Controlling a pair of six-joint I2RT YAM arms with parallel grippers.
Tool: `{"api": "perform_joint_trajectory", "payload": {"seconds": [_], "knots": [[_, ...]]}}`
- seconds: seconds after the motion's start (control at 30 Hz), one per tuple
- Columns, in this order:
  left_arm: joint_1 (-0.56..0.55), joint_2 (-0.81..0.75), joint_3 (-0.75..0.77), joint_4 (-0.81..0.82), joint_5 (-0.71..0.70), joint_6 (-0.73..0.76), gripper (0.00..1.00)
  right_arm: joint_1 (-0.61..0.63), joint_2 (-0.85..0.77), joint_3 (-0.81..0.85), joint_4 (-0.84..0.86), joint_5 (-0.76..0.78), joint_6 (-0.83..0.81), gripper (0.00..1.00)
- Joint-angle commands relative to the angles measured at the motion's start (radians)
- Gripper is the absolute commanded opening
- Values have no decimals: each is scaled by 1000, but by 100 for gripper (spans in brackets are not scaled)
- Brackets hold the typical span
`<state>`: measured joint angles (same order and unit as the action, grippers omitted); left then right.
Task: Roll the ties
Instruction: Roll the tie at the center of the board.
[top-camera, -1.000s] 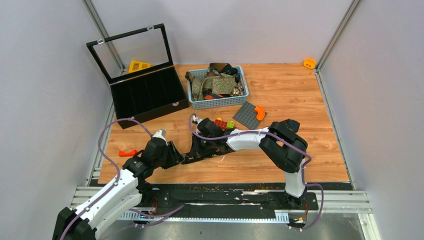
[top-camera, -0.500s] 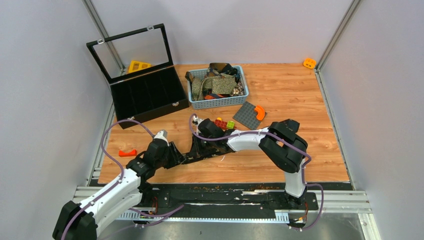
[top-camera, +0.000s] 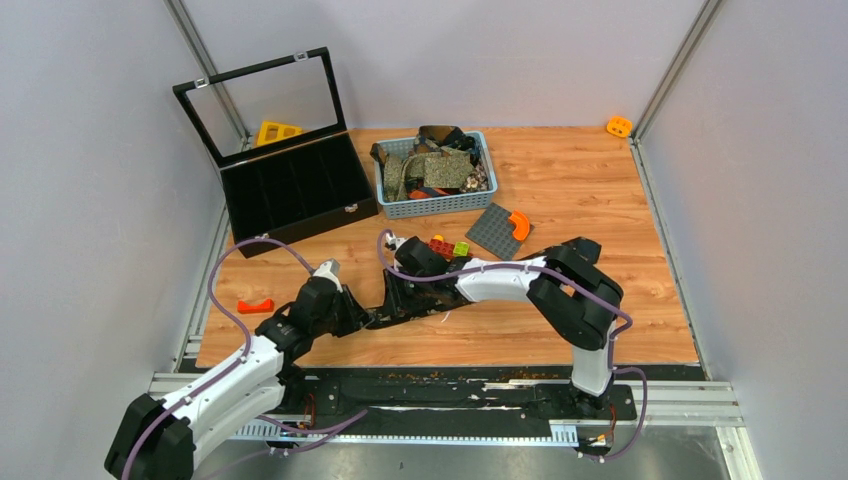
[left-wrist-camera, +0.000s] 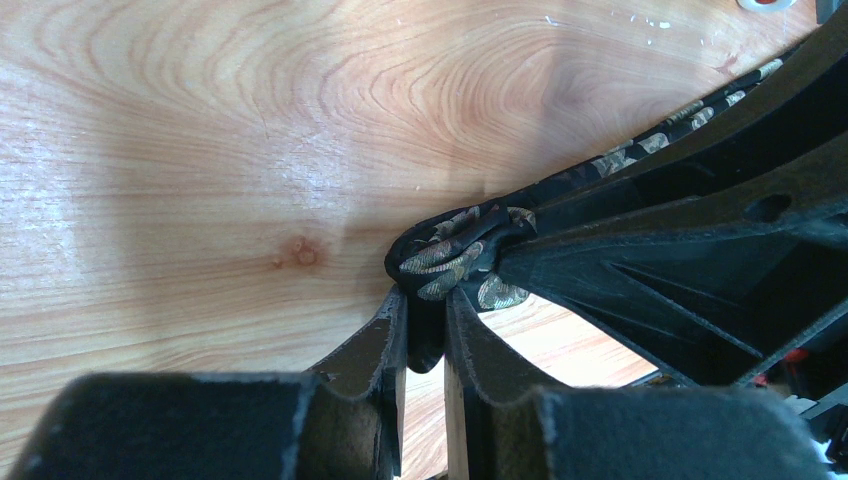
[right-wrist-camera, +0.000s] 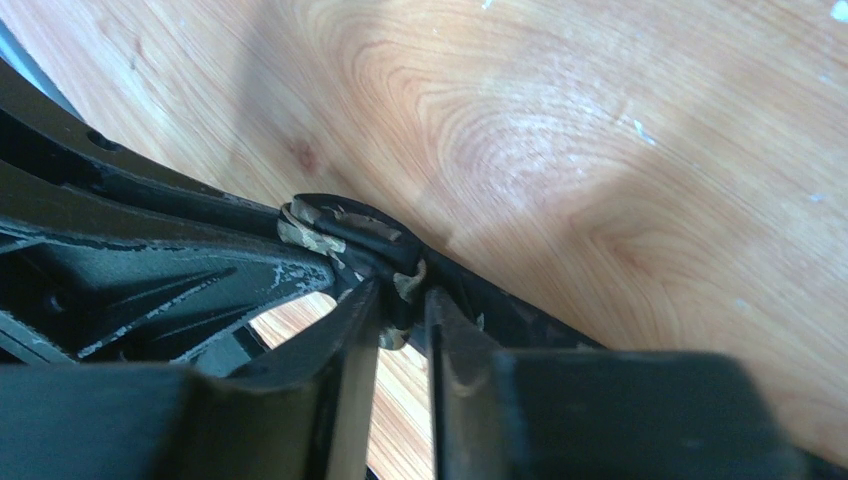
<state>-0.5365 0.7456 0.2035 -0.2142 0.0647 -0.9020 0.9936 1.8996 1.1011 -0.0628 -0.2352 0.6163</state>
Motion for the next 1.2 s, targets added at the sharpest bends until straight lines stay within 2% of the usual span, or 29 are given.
{"api": "perform_joint_trajectory", "payload": {"seconds": [0.0,0.1,0.33,0.43,0.7,1.0,1.17], "knots": [[1,-6,-8,10,-21,17,13,-1,-80,41,-145,54,-58,29],[1,-15,-8,4,-23,17,12,-1,-106,46,-149,46,-53,29],[1,-24,-7,-2,-26,14,12,9,-87,45,-102,-5,-25,12],[1,-25,-5,-4,-26,14,11,15,-56,49,-73,-34,-17,9],[1,-46,-1,-27,-27,18,10,17,-14,40,-21,-66,-8,5],[0,-58,-1,-36,-29,18,9,21,-59,61,-43,-40,-14,4],[1,-57,5,-43,-27,20,8,22,-27,81,-43,-39,-19,3]]}}
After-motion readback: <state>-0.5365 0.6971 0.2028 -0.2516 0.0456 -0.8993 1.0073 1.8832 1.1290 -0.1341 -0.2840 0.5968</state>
